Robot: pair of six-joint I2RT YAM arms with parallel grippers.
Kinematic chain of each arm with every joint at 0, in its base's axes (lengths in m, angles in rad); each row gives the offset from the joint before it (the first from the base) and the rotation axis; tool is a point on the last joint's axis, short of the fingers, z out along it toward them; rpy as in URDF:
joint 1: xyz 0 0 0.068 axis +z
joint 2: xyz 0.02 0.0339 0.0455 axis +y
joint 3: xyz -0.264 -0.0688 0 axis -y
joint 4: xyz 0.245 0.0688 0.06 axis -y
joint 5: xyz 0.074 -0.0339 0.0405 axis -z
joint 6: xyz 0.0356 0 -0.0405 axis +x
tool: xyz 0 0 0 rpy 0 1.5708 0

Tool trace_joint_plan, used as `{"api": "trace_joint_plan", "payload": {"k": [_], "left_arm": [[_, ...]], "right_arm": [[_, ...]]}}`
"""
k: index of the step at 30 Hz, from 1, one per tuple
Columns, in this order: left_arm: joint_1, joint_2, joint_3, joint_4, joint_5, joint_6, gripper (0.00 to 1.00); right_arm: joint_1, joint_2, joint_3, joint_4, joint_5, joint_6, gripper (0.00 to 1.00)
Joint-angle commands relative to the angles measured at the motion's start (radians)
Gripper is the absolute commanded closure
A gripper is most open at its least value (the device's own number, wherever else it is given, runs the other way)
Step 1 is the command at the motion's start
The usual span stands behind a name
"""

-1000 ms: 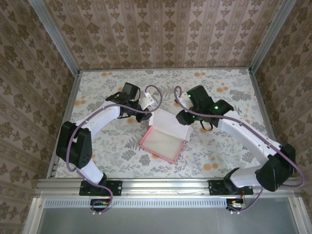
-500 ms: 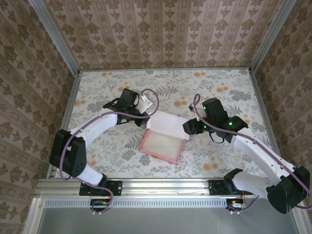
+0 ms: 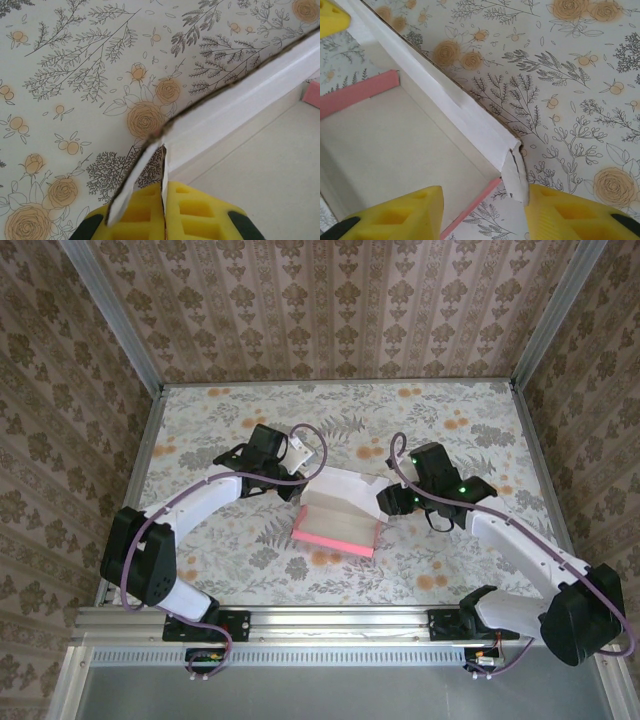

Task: Fold the paper box

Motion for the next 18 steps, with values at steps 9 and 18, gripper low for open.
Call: {"api": "trace_joint_plan", "payload": {"k": [9,18], "left_arm": [[-0.008,-0.026,-0.017,-0.020,-0.026,-0.016,0.94],[-0.008,-0.032,-0.020,-0.014,-0.028,-0.018,0.94]], "right_arm": [[-0.004,0.004,0.008,-0.006,0.061,0.028,0.58],[-0.030,-0.022,0.011,-0.019,0.023,0.021,0.59]]}}
